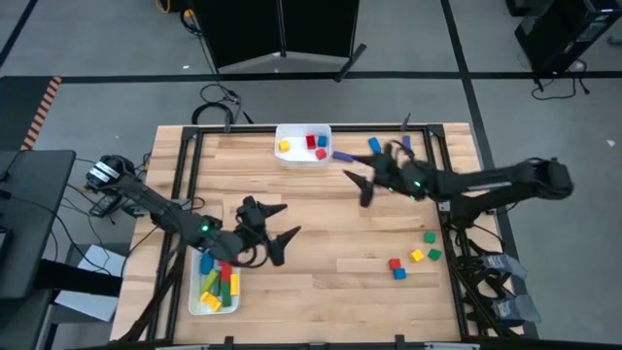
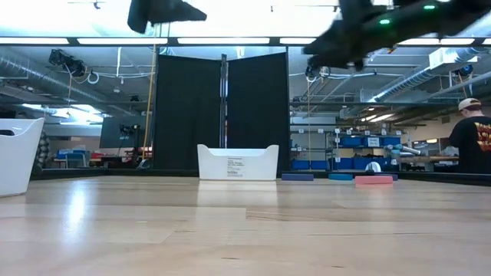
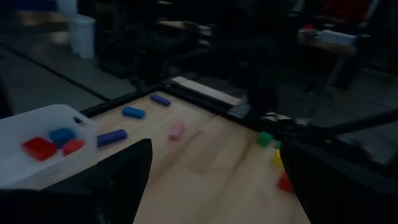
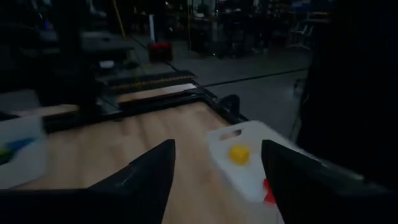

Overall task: Sort blocks by size
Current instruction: Put the red cube block into the top white bin

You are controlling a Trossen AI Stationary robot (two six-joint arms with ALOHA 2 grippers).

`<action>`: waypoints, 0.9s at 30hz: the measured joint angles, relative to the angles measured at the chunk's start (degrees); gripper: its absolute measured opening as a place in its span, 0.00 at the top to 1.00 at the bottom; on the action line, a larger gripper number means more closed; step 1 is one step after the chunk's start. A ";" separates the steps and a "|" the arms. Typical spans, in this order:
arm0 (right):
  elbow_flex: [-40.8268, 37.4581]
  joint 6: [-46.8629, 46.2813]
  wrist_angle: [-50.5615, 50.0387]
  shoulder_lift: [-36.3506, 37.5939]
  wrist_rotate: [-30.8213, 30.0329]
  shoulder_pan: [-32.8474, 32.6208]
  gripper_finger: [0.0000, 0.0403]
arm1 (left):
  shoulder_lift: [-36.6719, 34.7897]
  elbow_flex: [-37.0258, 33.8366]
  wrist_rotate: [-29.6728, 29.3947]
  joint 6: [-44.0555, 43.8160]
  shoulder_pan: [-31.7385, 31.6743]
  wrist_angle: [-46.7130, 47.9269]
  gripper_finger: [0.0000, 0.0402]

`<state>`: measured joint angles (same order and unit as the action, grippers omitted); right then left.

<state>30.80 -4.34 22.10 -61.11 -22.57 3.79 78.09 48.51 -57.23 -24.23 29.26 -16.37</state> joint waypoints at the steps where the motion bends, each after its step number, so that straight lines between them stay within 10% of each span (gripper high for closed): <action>1: -2.10 -0.96 0.03 2.12 -1.09 -1.87 0.40 | 0.60 0.00 0.19 -0.04 -0.81 -0.14 0.10; 12: -13.52 -2.18 -0.32 11.03 -13.98 -19.09 0.51 | 13.97 6.75 22.06 -6.79 -13.23 0.74 0.16; 27: -8.67 10.44 -0.34 16.37 -14.53 -28.63 0.56 | 42.15 36.63 37.48 8.18 -17.50 8.35 0.16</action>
<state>22.13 6.10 21.76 -44.75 -37.09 -24.84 120.24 85.14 -19.75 -16.05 11.75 -8.03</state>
